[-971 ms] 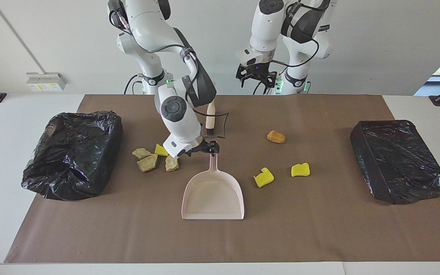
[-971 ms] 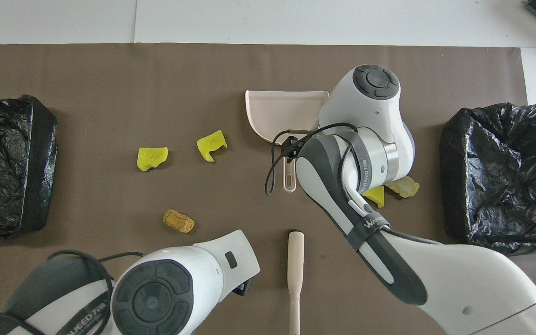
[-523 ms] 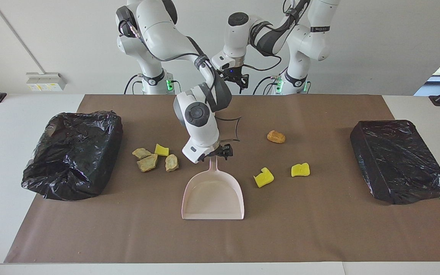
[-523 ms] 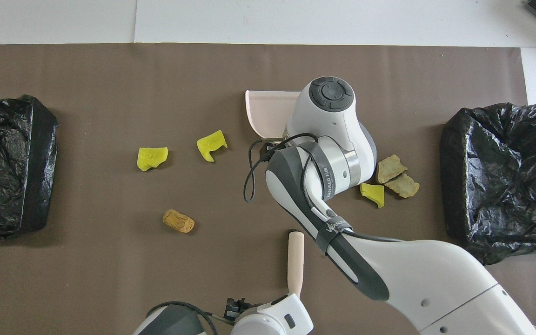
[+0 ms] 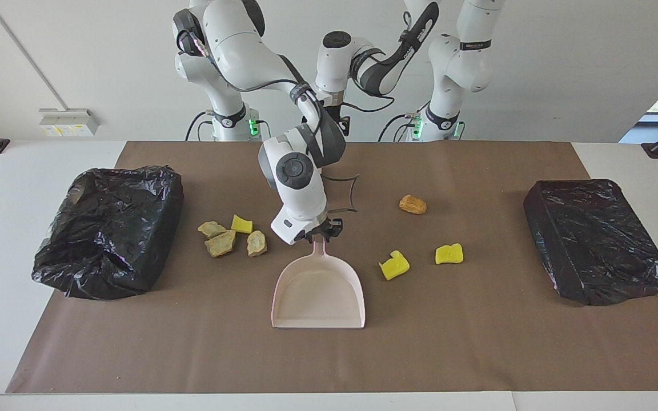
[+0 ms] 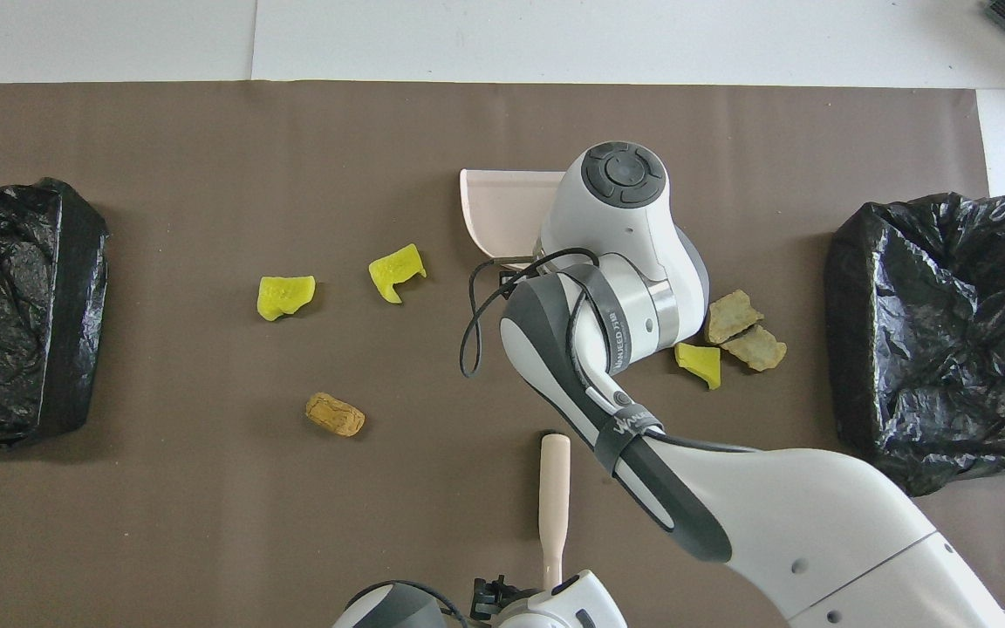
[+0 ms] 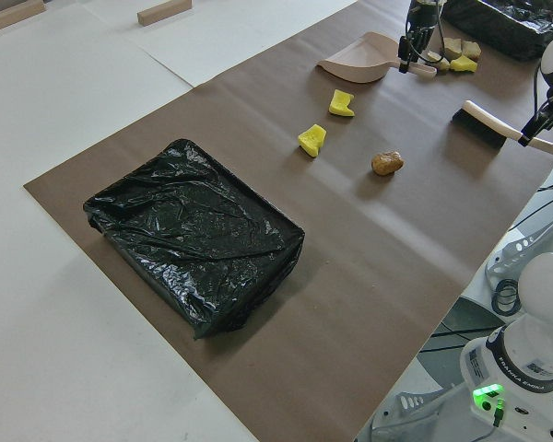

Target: Sweep and dump trash in bin

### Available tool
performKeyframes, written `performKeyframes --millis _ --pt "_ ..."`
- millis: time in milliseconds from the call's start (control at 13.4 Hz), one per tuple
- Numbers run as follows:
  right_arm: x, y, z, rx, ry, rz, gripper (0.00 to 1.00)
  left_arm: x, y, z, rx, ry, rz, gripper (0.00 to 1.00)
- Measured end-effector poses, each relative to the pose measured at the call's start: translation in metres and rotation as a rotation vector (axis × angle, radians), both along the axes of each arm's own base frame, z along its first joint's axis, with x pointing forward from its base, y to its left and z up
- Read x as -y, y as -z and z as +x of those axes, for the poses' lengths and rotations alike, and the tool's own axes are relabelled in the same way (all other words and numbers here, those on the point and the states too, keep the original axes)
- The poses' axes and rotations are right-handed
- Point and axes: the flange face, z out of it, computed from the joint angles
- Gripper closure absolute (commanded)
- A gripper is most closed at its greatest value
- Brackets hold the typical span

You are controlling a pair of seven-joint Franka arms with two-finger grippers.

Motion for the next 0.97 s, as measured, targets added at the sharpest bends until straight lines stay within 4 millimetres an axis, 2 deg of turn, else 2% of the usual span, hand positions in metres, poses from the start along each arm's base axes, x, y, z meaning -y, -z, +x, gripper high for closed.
performKeyframes --millis 149,224,299,373,523,597,672,821,971 --pt "0.003 -0.001 0.002 0.001 0.006 0.002 1.00 0.009 0.017 -0.005 -0.001 -0.023 -0.005 0.21" --pt "0.007 -0.001 0.004 0.000 0.005 0.014 1.00 0.011 0.020 -0.005 -0.001 -0.027 -0.006 0.28" --pt "0.013 -0.002 0.008 -0.001 -0.020 0.039 1.00 0.013 0.020 -0.004 -0.001 -0.030 -0.008 0.43" --pt "0.020 -0.004 0.012 0.005 -0.063 0.065 1.00 0.013 0.019 -0.003 -0.001 -0.033 -0.009 0.53" --pt "0.043 -0.011 0.024 0.036 -0.146 0.090 1.00 0.013 0.018 -0.002 -0.009 -0.034 0.009 0.83" --pt "0.053 -0.018 0.028 0.053 -0.192 0.099 1.00 0.013 0.016 -0.001 -0.013 -0.035 0.018 0.94" --pt "0.060 -0.031 0.028 0.067 -0.253 0.107 1.00 0.014 0.013 0.001 -0.014 -0.038 0.021 1.00" --pt "0.078 -0.058 0.024 0.071 -0.354 0.118 1.00 0.013 0.007 0.007 -0.022 -0.047 0.041 1.00" --pt "0.105 -0.079 0.024 0.075 -0.436 0.130 1.00 0.010 -0.004 0.022 -0.020 -0.059 0.072 1.00"
